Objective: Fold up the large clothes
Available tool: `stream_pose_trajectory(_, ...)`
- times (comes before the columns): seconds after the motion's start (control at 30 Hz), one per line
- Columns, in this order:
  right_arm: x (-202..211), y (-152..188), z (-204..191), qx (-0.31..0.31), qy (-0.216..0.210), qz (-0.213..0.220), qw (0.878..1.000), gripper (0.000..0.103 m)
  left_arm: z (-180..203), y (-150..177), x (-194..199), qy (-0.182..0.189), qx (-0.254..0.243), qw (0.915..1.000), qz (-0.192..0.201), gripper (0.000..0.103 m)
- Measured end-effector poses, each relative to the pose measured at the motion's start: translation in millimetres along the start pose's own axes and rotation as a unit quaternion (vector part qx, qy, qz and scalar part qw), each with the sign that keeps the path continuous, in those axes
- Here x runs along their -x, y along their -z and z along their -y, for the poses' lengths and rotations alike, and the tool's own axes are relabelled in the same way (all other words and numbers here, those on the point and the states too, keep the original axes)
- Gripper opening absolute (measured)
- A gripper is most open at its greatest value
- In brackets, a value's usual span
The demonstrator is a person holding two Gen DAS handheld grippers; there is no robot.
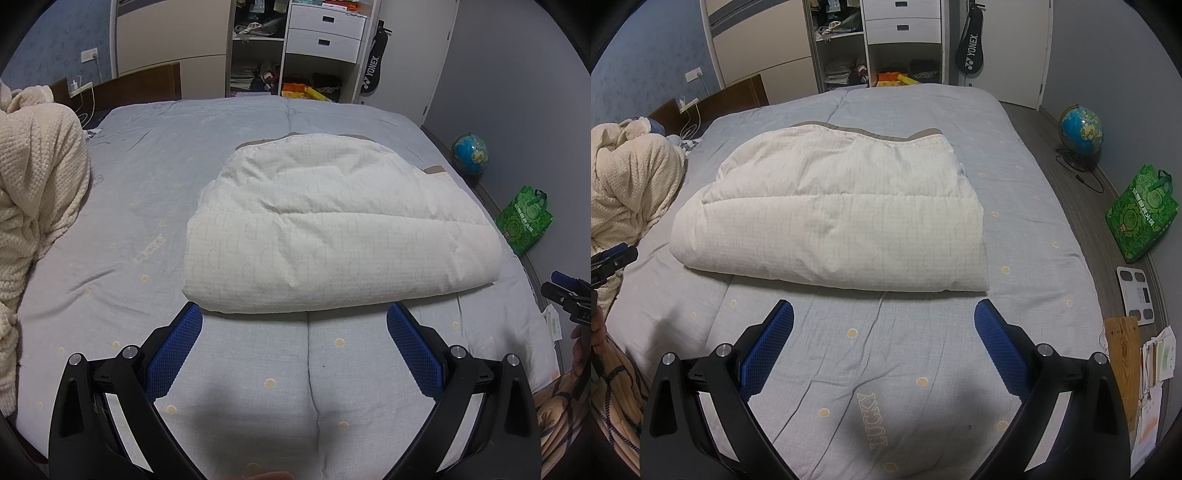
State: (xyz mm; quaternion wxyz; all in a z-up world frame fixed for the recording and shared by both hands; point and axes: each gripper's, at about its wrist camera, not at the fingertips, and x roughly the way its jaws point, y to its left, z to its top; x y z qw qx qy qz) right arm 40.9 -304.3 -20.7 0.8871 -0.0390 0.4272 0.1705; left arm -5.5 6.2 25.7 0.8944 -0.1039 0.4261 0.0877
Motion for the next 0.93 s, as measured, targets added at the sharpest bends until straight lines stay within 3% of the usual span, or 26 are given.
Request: stream_pose_trajectory(0.93,-1.0,0.0,0.4,0.001,0.0,-0.001,1.0,0.094,1.6,-0.9,-2.3,0.007,-0.005,1.0,-0.004,0.096)
